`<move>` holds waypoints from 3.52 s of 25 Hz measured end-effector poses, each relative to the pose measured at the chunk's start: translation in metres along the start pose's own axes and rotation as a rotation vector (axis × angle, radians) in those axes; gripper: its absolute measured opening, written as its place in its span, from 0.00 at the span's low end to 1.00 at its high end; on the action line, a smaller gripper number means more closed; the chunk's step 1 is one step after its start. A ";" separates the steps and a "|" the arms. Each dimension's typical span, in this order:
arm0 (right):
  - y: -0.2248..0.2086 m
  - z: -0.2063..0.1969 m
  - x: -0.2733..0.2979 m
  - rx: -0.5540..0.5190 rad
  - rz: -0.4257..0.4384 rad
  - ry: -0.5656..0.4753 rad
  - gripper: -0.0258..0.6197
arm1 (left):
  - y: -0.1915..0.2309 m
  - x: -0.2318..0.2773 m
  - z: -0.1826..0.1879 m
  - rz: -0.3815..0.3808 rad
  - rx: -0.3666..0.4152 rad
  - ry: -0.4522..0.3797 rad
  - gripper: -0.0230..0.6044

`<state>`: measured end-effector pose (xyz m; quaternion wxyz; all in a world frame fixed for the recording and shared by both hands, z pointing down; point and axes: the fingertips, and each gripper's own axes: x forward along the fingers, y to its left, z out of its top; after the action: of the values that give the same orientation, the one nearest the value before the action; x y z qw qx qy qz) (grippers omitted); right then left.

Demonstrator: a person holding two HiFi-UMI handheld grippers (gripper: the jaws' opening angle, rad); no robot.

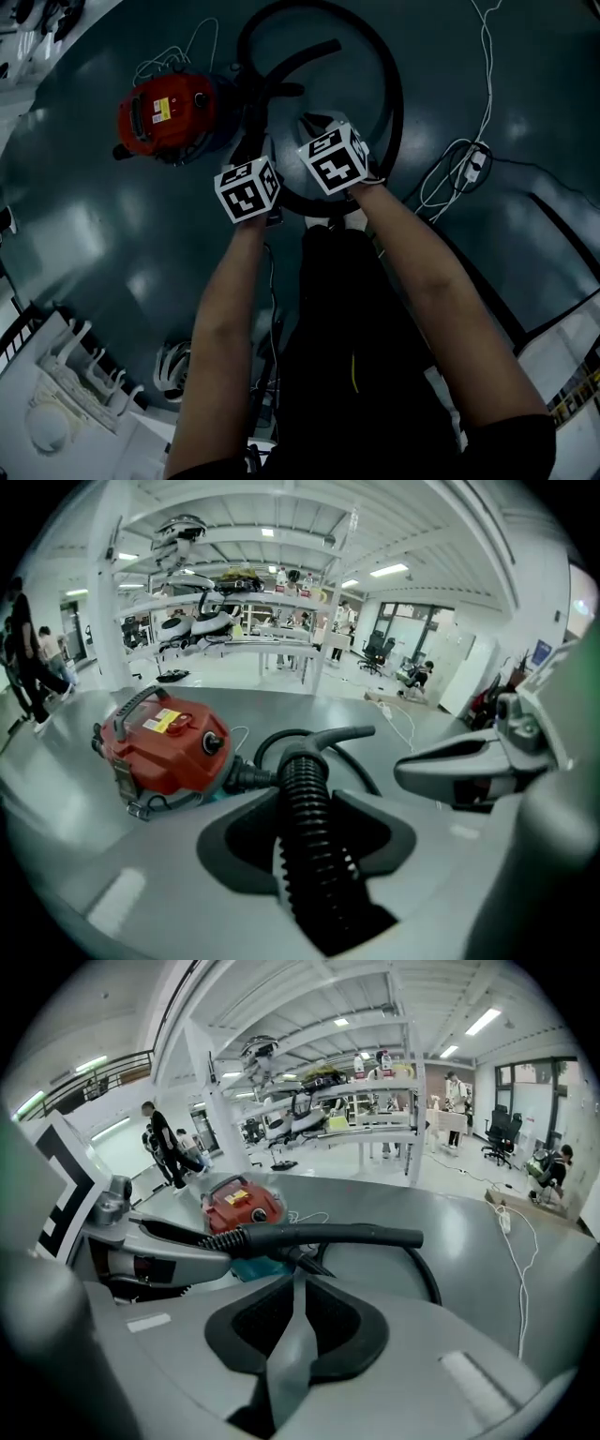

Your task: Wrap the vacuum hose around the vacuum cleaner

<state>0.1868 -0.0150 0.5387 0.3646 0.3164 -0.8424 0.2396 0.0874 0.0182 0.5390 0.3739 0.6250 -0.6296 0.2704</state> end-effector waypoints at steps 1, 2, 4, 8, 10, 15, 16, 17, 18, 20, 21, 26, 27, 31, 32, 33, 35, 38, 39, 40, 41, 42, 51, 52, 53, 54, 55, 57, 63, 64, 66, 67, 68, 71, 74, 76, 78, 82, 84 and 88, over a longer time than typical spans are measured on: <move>0.006 0.005 -0.003 -0.013 0.010 -0.005 0.10 | 0.003 -0.008 0.001 0.003 -0.006 -0.009 0.32; 0.012 0.009 -0.006 -0.026 0.022 -0.008 0.11 | 0.006 -0.017 0.003 0.007 -0.012 -0.019 0.32; 0.025 0.015 -0.011 -0.056 0.047 -0.009 0.13 | 0.010 -0.035 0.006 0.013 -0.024 -0.037 0.32; 0.056 0.028 -0.021 -0.140 0.101 -0.010 0.18 | 0.019 -0.069 0.018 0.018 -0.034 -0.058 0.32; 0.072 0.039 -0.025 -0.205 0.135 -0.019 0.23 | 0.024 -0.084 0.026 0.014 -0.030 -0.066 0.32; 0.113 0.074 -0.029 -0.426 0.171 -0.047 0.39 | 0.042 -0.119 0.050 -0.012 0.006 -0.096 0.32; 0.122 0.083 -0.030 -0.468 0.174 -0.056 0.40 | 0.047 -0.126 0.054 -0.015 0.011 -0.101 0.32; 0.131 0.093 -0.031 -0.508 0.176 -0.067 0.41 | 0.052 -0.133 0.058 -0.018 0.015 -0.106 0.32; 0.138 0.102 -0.033 -0.543 0.179 -0.078 0.43 | 0.057 -0.140 0.063 -0.020 0.017 -0.111 0.32; 0.152 0.120 -0.036 -0.589 0.190 -0.098 0.46 | 0.065 -0.153 0.070 -0.030 0.019 -0.118 0.32; 0.158 0.128 -0.037 -0.599 0.199 -0.106 0.47 | 0.069 -0.159 0.074 -0.038 0.019 -0.121 0.32; 0.190 0.167 -0.040 -0.669 0.229 -0.134 0.51 | 0.094 -0.188 0.088 -0.078 0.021 -0.113 0.32; 0.197 0.173 -0.041 -0.702 0.233 -0.139 0.52 | 0.098 -0.194 0.091 -0.085 0.031 -0.111 0.32; 0.236 0.191 -0.040 -0.877 0.248 -0.163 0.57 | 0.110 -0.220 0.099 -0.118 0.090 -0.121 0.32; 0.246 0.194 -0.039 -0.928 0.246 -0.170 0.60 | 0.114 -0.227 0.100 -0.126 0.098 -0.124 0.32; 0.255 0.197 -0.039 -0.979 0.244 -0.176 0.61 | 0.118 -0.233 0.101 -0.134 0.101 -0.126 0.32; 0.271 0.201 -0.037 -1.079 0.243 -0.184 0.62 | 0.127 -0.243 0.100 -0.156 0.106 -0.126 0.32; 0.293 0.209 -0.034 -1.180 0.253 -0.188 0.63 | 0.134 -0.258 0.097 -0.203 0.132 -0.127 0.32; 0.299 0.212 -0.032 -1.192 0.259 -0.182 0.63 | 0.136 -0.262 0.097 -0.218 0.134 -0.132 0.32; 0.304 0.214 -0.030 -1.198 0.264 -0.174 0.63 | 0.138 -0.266 0.098 -0.233 0.129 -0.140 0.32; 0.307 0.216 -0.028 -1.201 0.269 -0.166 0.62 | 0.140 -0.268 0.099 -0.249 0.118 -0.148 0.32; 0.310 0.218 -0.027 -1.205 0.271 -0.159 0.60 | 0.143 -0.271 0.101 -0.265 0.105 -0.156 0.31; 0.318 0.214 -0.022 -1.310 0.279 -0.069 0.53 | 0.152 -0.281 0.103 -0.421 0.063 -0.175 0.29; 0.318 0.213 -0.022 -1.309 0.283 -0.066 0.53 | 0.151 -0.282 0.103 -0.436 0.068 -0.178 0.29; 0.318 0.213 -0.022 -1.308 0.285 -0.065 0.53 | 0.151 -0.282 0.103 -0.446 0.081 -0.183 0.29; 0.318 0.213 -0.021 -1.306 0.283 -0.064 0.53 | 0.150 -0.282 0.103 -0.450 0.100 -0.188 0.30; 0.317 0.213 -0.021 -1.303 0.281 -0.062 0.53 | 0.150 -0.282 0.104 -0.451 0.123 -0.195 0.31; 0.317 0.214 -0.020 -1.289 0.280 -0.057 0.52 | 0.150 -0.282 0.106 -0.447 0.162 -0.218 0.32; 0.308 0.221 -0.025 -1.260 0.280 -0.049 0.52 | 0.151 -0.284 0.115 -0.405 0.186 -0.296 0.48; 0.308 0.224 -0.026 -1.259 0.277 -0.052 0.52 | 0.151 -0.286 0.115 -0.404 0.193 -0.302 0.51; 0.308 0.232 -0.029 -1.252 0.273 -0.059 0.52 | 0.151 -0.293 0.113 -0.393 0.211 -0.326 0.54; 0.309 0.236 -0.031 -1.248 0.270 -0.061 0.53 | 0.152 -0.298 0.111 -0.385 0.215 -0.341 0.54; 0.308 0.241 -0.034 -1.242 0.264 -0.062 0.53 | 0.152 -0.303 0.107 -0.378 0.215 -0.349 0.55; 0.306 0.253 -0.038 -1.217 0.236 -0.053 0.53 | 0.152 -0.314 0.090 -0.367 0.179 -0.360 0.59; 0.305 0.265 -0.043 -1.184 0.214 -0.041 0.53 | 0.153 -0.319 0.074 -0.362 0.120 -0.364 0.61; 0.309 0.273 -0.047 -1.164 0.211 -0.034 0.53 | 0.152 -0.319 0.062 -0.358 0.104 -0.350 0.61; 0.315 0.280 -0.051 -1.147 0.212 -0.026 0.53 | 0.153 -0.317 0.052 -0.340 0.109 -0.331 0.62; 0.325 0.294 -0.055 -1.108 0.213 -0.005 0.53 | 0.164 -0.311 0.036 -0.284 0.099 -0.320 0.63; 0.327 0.299 -0.056 -1.084 0.210 0.007 0.53 | 0.172 -0.308 0.027 -0.250 0.094 -0.315 0.63; 0.327 0.306 -0.055 -1.033 0.199 0.047 0.53 | 0.186 -0.298 0.004 -0.198 0.089 -0.272 0.63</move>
<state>-0.1570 0.0343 0.2504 0.4673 0.0087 -0.8682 -0.1665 -0.1153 0.2027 0.3195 0.2821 0.7306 -0.5973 0.1729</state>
